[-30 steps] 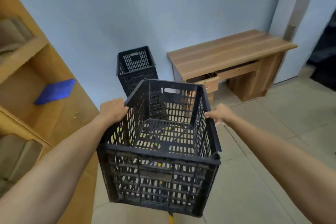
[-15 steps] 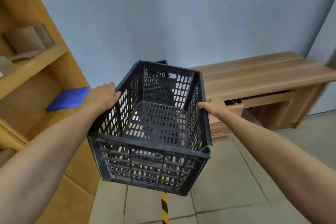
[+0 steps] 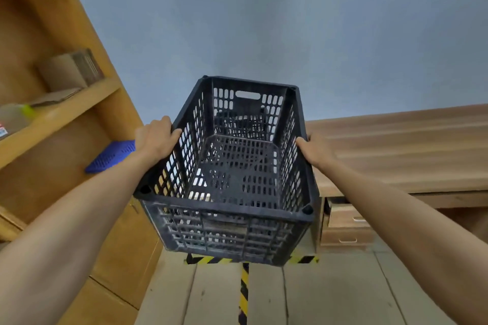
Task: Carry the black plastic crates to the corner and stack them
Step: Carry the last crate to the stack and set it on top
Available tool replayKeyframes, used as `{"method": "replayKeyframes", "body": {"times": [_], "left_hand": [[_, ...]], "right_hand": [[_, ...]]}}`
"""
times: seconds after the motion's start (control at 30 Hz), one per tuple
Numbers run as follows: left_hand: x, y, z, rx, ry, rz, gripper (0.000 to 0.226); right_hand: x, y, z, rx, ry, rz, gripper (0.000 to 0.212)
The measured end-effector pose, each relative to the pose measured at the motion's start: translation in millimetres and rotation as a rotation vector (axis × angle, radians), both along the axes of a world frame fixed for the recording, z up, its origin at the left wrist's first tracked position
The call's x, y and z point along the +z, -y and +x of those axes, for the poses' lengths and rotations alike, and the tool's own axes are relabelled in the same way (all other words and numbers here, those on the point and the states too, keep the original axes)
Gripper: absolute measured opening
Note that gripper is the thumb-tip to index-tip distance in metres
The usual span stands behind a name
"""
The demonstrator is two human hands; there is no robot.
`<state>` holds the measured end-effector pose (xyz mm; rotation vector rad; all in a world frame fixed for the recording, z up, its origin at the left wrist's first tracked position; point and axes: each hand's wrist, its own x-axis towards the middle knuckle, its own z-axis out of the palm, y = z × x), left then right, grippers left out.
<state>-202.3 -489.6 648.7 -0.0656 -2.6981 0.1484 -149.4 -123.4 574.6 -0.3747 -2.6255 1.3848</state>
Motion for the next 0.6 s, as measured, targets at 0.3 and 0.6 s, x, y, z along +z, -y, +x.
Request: {"method": "replayKeyframes", "body": {"times": [0.3, 0.6], "left_hand": [[-11.8, 25.7, -161.5, -0.033, 0.053, 0.000, 0.038], [-20.5, 41.9, -314.4, -0.079, 0.056, 0.089, 0.037]], "right_hand": [[3.9, 22.0, -150.5, -0.014, -0.018, 0.128, 0.025], [22.6, 30.6, -297.7, -0.087, 0.015, 0.265, 0.030]]}}
